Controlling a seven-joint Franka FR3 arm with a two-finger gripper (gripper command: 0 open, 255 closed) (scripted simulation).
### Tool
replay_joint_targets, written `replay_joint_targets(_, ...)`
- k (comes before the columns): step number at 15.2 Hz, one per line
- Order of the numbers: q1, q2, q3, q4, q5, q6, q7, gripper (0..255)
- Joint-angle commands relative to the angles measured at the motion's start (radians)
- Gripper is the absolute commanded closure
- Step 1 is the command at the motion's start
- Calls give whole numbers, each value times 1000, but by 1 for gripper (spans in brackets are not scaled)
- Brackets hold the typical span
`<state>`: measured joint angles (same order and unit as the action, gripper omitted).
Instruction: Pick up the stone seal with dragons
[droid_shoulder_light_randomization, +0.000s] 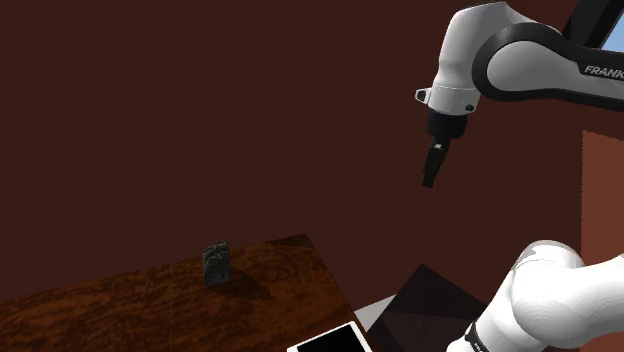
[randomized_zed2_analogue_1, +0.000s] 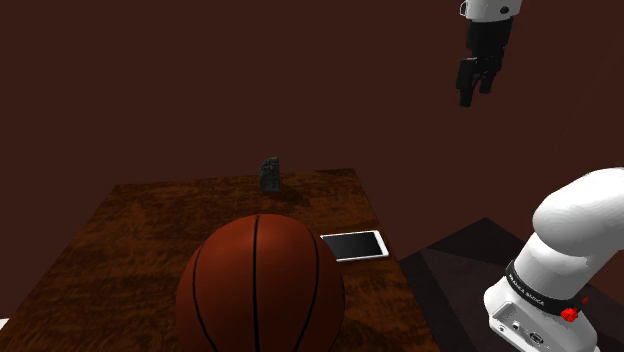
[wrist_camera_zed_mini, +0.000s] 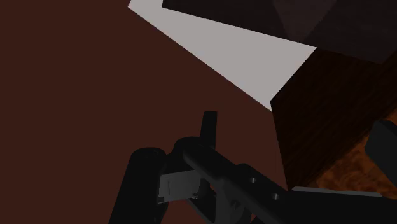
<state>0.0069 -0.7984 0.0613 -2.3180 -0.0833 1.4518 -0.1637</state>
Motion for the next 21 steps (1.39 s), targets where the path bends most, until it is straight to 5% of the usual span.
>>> replay_joint_targets(1, 0, 0, 0, 0, 0, 0, 0, 0)
replay_joint_targets(21, 125, 566, 183, 196, 106, 406, 58, 0)
